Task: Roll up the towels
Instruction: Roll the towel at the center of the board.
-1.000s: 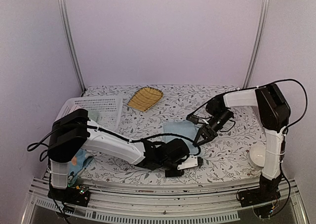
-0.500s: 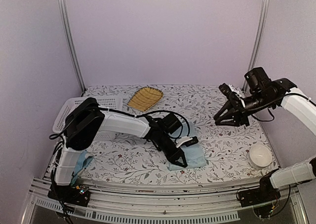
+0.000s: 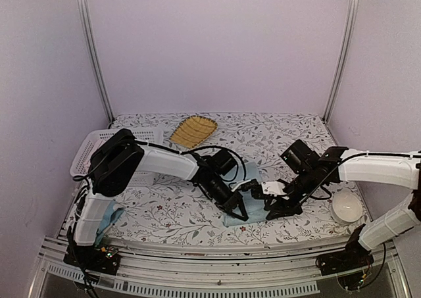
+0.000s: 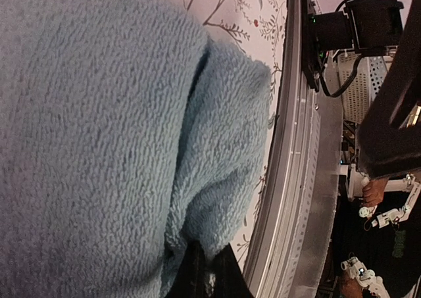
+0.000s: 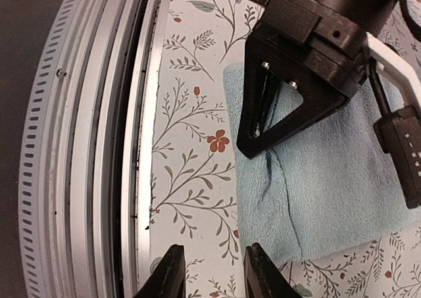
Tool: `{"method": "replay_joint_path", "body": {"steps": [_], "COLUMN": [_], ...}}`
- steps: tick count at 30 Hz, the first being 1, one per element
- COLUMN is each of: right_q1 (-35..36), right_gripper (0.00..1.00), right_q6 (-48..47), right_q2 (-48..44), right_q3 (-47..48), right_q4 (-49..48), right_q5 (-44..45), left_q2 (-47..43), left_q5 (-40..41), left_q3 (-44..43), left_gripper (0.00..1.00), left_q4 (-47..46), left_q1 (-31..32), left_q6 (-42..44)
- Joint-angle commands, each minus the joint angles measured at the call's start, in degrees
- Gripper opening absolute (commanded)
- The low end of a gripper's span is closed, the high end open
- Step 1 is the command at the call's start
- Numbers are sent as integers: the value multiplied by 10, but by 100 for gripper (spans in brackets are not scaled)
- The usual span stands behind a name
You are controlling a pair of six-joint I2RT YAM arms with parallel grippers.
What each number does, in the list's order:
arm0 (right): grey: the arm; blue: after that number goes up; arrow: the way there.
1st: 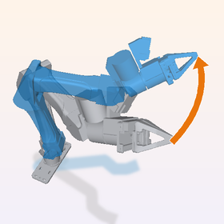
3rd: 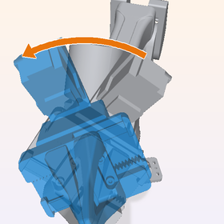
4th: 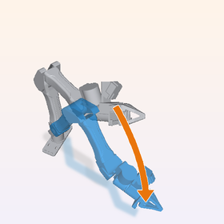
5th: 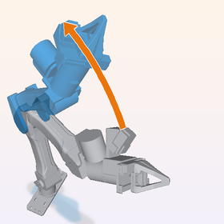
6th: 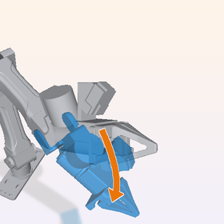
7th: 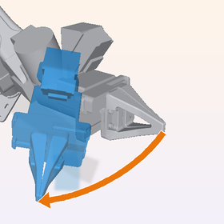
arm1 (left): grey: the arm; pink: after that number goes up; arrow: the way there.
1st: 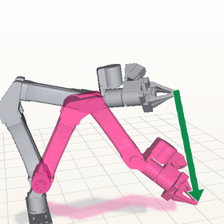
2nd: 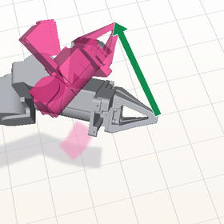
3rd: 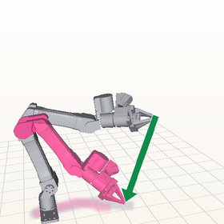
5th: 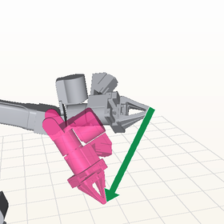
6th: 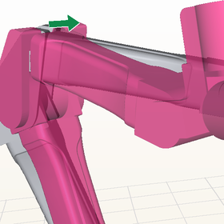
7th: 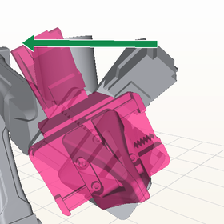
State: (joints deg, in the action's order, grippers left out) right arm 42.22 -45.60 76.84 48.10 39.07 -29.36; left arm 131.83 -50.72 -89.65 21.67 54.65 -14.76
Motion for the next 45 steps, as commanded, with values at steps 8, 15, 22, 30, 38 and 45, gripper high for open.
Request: {"method": "replay_joint_path", "body": {"steps": [8, 15, 22, 30, 38, 45], "right_q1": [70, 77, 77, 76, 36, -25], "right_gripper": [36, 37, 16, 3, 2, 2], "right_q6": [23, 24, 28, 4, -2, -16], "right_q2": [98, 139, 177, 176, 260, 404], "right_q3": [-24, -30, -25, 16, 110, 245], "right_q4": [-147, -167, -171, -39, 93, 209], "right_q5": [111, 141, 158, 31, -84, -165], "left_q2": [17, 20, 16, -82, -311, -441], "left_q5": [-6, -9, -6, 70, 220, 441], "left_q3": [25, 23, 29, 120, 347, 487], "left_gripper": [0, 1, 1, 30, 42, 46], "left_q4": [-26, -28, -28, -97, -282, -377], "left_q1": [-10, -13, -20, -23, -22, 66], "left_q6": [-41, -41, -32, -8, -6, 95]}}
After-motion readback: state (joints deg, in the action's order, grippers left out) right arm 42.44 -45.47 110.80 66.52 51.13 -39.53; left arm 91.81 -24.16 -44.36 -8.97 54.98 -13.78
